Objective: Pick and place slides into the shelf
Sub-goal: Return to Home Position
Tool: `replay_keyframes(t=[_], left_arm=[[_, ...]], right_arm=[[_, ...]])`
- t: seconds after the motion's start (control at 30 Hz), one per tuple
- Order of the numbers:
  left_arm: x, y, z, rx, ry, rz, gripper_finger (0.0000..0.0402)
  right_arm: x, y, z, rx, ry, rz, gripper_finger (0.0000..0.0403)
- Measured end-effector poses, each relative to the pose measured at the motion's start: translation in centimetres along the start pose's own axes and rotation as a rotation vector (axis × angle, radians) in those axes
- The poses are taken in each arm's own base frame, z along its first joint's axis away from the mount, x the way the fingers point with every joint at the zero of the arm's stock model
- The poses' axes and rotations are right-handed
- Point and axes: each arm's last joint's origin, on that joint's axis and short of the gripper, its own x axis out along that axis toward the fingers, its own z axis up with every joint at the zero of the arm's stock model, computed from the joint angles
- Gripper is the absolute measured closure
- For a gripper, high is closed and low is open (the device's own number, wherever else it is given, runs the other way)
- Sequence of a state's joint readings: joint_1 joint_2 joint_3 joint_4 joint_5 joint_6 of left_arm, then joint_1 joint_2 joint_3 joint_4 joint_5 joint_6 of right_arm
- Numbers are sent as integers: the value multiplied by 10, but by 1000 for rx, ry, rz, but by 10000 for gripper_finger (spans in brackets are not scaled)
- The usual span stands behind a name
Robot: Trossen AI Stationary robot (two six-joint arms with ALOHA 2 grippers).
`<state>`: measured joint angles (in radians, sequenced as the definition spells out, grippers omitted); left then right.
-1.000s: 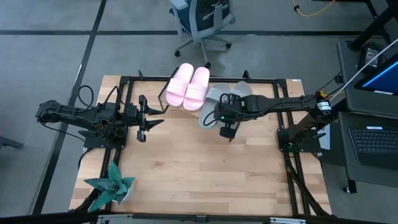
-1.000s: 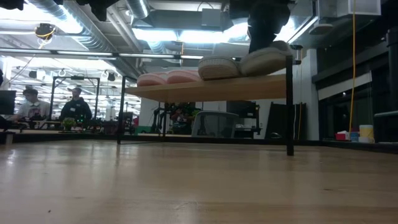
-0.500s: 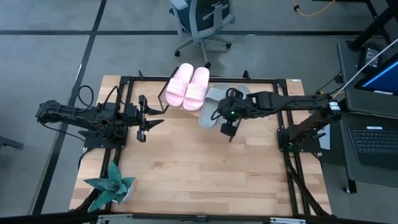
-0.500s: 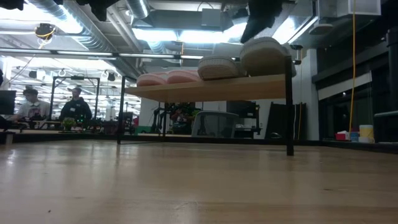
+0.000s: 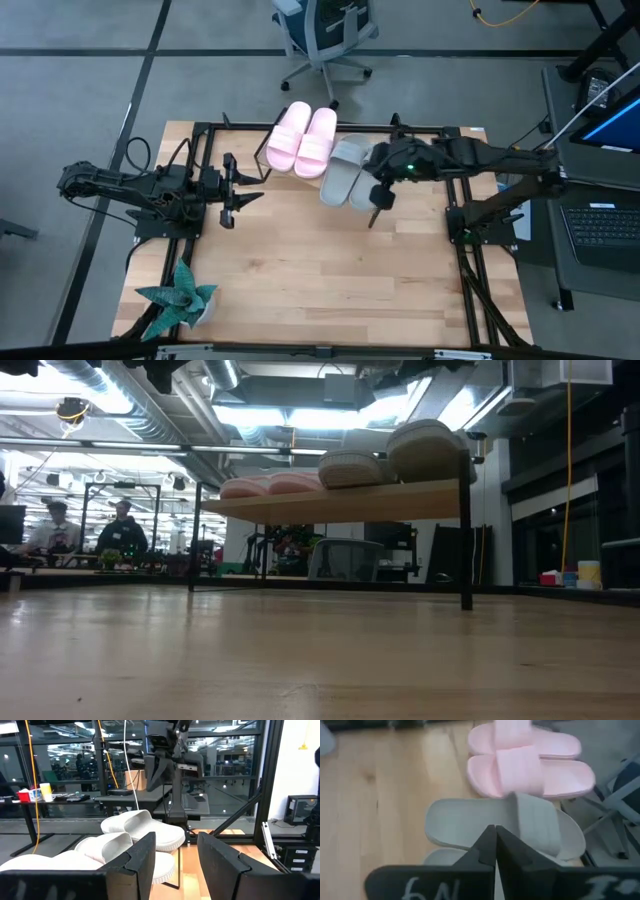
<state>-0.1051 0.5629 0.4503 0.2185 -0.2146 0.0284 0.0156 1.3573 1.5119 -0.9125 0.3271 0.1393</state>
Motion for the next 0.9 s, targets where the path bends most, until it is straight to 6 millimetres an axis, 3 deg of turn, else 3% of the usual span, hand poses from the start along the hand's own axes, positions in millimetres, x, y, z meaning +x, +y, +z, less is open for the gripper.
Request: replay_keyframes(t=[0.17, 0.33, 0.47, 0.8, 0.9], left_arm=[[0, 0, 0, -1, -1, 0, 263], [-2, 2, 1, -2, -10, 13, 263], [-2, 8, 1, 5, -3, 52, 263], [-1, 27, -12, 20, 122, 54, 263], [-10, 36, -11, 15, 139, 112, 263]], right_arm=[[-5, 7, -31, 20, -176, 42, 399], [-21, 8, -55, 49, -345, 200, 392], [-28, 10, -76, 39, -390, 375, 397], [-33, 2, -124, 34, -509, 456, 395], [-36, -1, -132, 49, -569, 482, 394]])
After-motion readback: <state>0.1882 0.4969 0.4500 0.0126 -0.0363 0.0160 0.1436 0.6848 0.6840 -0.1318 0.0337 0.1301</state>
